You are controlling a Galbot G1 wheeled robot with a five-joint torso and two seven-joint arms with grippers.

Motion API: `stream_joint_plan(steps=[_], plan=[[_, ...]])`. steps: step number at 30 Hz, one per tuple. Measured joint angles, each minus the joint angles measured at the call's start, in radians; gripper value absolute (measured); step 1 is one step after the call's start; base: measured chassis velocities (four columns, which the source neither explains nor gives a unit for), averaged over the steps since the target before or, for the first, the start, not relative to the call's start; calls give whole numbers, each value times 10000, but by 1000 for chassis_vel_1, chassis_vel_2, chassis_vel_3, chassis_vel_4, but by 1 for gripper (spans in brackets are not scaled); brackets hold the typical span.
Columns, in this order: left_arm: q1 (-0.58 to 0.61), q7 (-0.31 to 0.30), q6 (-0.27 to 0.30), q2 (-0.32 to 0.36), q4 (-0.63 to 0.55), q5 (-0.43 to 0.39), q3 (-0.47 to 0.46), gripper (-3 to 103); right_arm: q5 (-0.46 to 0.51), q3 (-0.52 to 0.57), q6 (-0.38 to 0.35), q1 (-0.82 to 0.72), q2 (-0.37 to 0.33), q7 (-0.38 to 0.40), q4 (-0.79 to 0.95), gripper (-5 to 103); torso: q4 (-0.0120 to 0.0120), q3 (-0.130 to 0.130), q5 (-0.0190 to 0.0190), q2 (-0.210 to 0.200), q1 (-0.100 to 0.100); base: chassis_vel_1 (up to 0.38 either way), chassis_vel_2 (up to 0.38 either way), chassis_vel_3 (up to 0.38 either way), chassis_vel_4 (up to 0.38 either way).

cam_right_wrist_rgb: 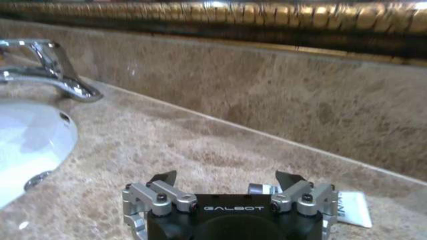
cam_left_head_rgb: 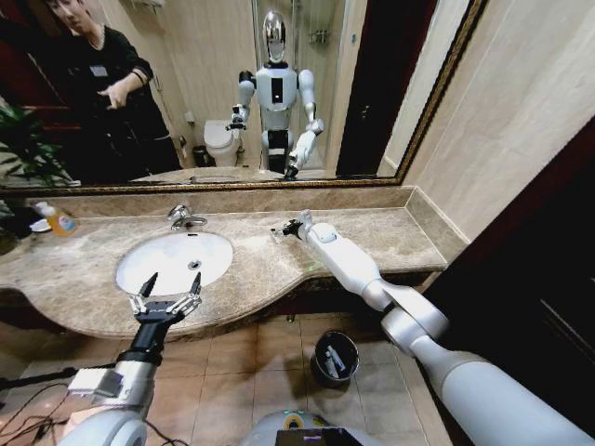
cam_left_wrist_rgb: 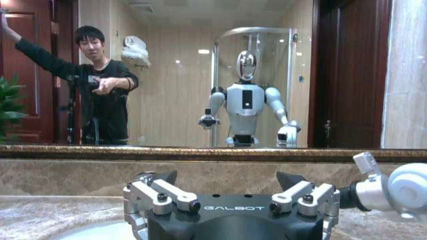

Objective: Pick up the trash from the sink and place it in the trash bin.

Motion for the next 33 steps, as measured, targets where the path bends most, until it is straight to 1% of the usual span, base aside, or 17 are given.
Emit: stream_joint_plan(steps=[1,2,3,4,5,7,13,16,17,18,19,21,24,26,27,32,33], plan=[[0,0,0,1,0,0,0,100,273,-147,-135,-82,-193,283,463,98,0,0,1,0,0,0,0,0,0],[0,0,0,1,0,0,0,100,273,-147,-135,-82,-193,283,463,98,0,0,1,0,0,0,0,0,0],[0,1,0,0,0,0,1,100,475,-278,-246,-143,-361,500,860,94,-1,0,1,0,0,0,0,0,0],[0,0,0,1,0,0,0,100,663,-402,-333,-209,-538,666,1270,94,0,0,1,0,0,0,0,0,0],[0,0,0,0,0,0,0,100,907,-597,-418,-299,-797,858,1839,88,-2,-1,0,1,-1,0,0,0,0],[0,0,0,0,0,0,0,100,1073,-770,-475,-346,-980,1009,2348,86,-3,0,2,0,0,0,0,0,0],[0,0,0,1,0,0,0,100,1120,-822,-390,-184,-883,975,2289,86,0,-1,0,0,0,0,0,0,0],[0,0,0,0,0,0,0,100,338,-705,155,119,-445,-137,995,97,0,0,1,0,0,0,0,0,0],[0,0,0,0,0,0,0,100,122,-651,292,180,-367,-409,714,97,0,0,1,0,0,0,0,0,0],[0,0,0,0,0,0,0,100,122,-651,292,180,-367,-409,714,97,0,0,1,0,0,0,0,0,0],[0,0,0,0,0,0,0,100,-274,-546,512,282,-243,-916,249,99,0,0,0,0,0,0,0,0,0],[0,0,0,0,0,0,0,100,-1452,-267,1017,560,-20,-2123,-755,100,-1,0,0,0,0,0,0,0,0],[0,0,0,0,0,0,0,100,-2395,-4,1161,882,124,-3146,-1477,100,0,0,0,0,0,0,0,0,0],[0,0,0,1,0,0,0,100,-2495,9,1115,935,132,-3241,-1565,100,0,0,0,0,0,0,0,0,0],[0,0,0,0,0,0,0,100,-2641,10,955,1057,141,-3346,-1756,100,0,0,0,0,0,0,0,0,0],[0,0,0,1,0,0,0,100,-2856,31,517,1269,241,-3414,-2150,100,-1,0,1,0,0,0,0,0,0],[0,0,0,1,0,0,0,100,-2856,31,517,1269,241,-3414,-2150,100,-1,0,1,0,0,0,0,0,0]])
